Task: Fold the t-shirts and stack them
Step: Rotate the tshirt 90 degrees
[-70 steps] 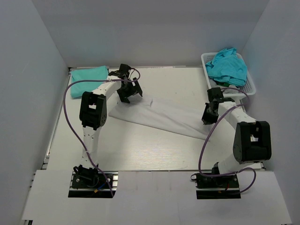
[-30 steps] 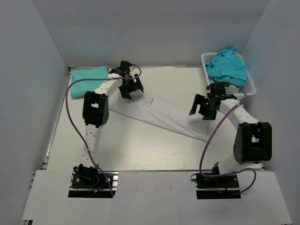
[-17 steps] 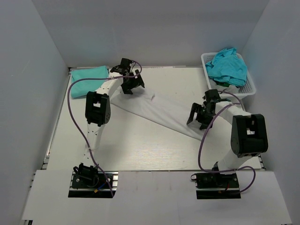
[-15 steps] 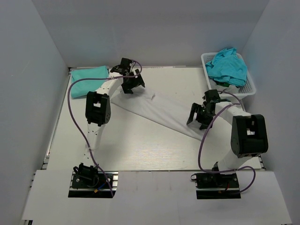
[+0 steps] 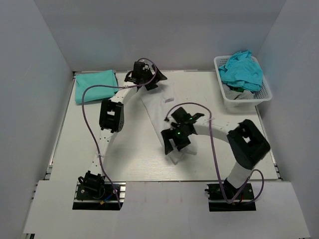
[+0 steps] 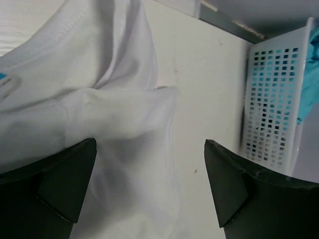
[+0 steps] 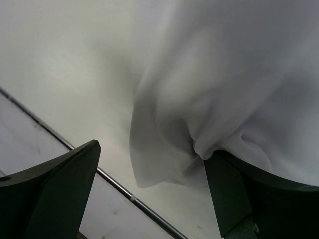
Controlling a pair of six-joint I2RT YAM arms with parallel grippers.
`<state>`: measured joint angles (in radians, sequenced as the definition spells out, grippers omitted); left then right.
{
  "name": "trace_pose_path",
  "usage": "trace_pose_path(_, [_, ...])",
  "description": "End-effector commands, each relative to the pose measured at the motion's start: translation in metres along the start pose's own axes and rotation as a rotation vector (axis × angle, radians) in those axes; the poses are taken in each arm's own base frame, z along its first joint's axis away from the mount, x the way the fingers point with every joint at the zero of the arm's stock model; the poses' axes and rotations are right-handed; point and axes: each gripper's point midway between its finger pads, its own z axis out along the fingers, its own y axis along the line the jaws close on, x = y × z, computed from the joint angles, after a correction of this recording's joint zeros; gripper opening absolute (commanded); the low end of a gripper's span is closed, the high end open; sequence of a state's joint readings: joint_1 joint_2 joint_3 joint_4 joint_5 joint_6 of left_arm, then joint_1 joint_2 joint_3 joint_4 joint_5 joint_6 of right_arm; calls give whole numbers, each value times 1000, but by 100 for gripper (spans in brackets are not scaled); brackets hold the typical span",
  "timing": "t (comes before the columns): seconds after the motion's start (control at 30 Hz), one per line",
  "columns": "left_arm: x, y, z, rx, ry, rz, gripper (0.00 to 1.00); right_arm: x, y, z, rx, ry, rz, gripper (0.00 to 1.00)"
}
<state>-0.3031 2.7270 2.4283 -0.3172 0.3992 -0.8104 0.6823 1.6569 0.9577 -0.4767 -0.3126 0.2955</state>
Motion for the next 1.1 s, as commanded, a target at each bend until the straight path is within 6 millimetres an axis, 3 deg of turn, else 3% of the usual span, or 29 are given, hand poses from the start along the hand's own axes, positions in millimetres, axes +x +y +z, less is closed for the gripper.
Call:
trace_pose_path(0.0, [22, -3, 27, 26, -8, -53, 100, 33, 26, 25, -59, 199, -186, 90])
trace_pose_path(0.03, [18, -5, 27, 30, -25, -57, 100, 18, 45, 29, -88, 184, -265, 90])
trace_pose_path(0.13, [14, 2, 38, 37, -71, -102, 100, 18, 71, 37, -140, 246, -386, 90])
trace_pose_path(0.17, [10, 3, 40, 38, -89, -108, 100, 2, 93, 33, -187, 216, -429, 90])
trace_pose_path(0.2, [5, 0, 41, 42, -108, -113, 100, 2, 100, 37, -222, 228, -452, 90])
trace_pose_path(0.3, [-2, 7, 44, 18, -153, -127, 100, -1, 112, 37, -195, 235, -491, 90])
trace_pose_path(0.4, [-10, 10, 45, 0, -194, -136, 100, 4, 109, 32, -192, 232, -489, 90])
trace_pose_path(0.5, [-15, 7, 45, 13, -215, -140, 100, -6, 120, 17, -224, 161, -517, 90])
trace_pose_path(0.53, [-20, 3, 39, 37, -200, -152, 100, -9, 128, 5, -256, 113, -537, 90])
trace_pose_path(0.57, [-28, -16, 33, 102, -210, -163, 100, -15, 135, 0, -282, 73, -553, 90])
trace_pose_path(0.6, [-33, -17, 28, 121, -209, -170, 100, -16, 135, -2, -290, 54, -557, 90])
trace_pose_path(0.67, [-45, -39, 15, 159, -228, -134, 100, -22, 136, -16, -292, -21, -558, 90])
trace_pose_path(0.7, [-62, -67, -3, 199, -260, -104, 100, -22, 136, -23, -295, -46, -557, 90])
trace_pose_path(0.8, [-91, -125, -49, 275, -328, -20, 100, -33, 138, -43, -301, -171, -527, 90])
trace_pose_path(0.83, [-94, -140, -62, 302, -328, 13, 100, -33, 132, -45, -288, -184, -502, 90])
trace_pose_path(0.87, [-94, -148, -72, 306, -323, 56, 100, -40, 134, -59, -275, -256, -484, 90])
trace_pose_path(0.9, [-98, -174, -99, 330, -319, 93, 100, -45, 127, -62, -247, -285, -459, 90])
trace_pose_path(1.0, [-83, -174, -120, 273, -256, 168, 100, -40, 117, -77, -234, -345, -417, 90])
trace_pose_path(1.03, [-80, -181, -137, 266, -242, 183, 100, -29, 108, -70, -219, -324, -396, 90])
trace_pose_path(1.07, [-73, -180, -143, 249, -215, 194, 100, -28, 110, -81, -226, -353, -371, 90])
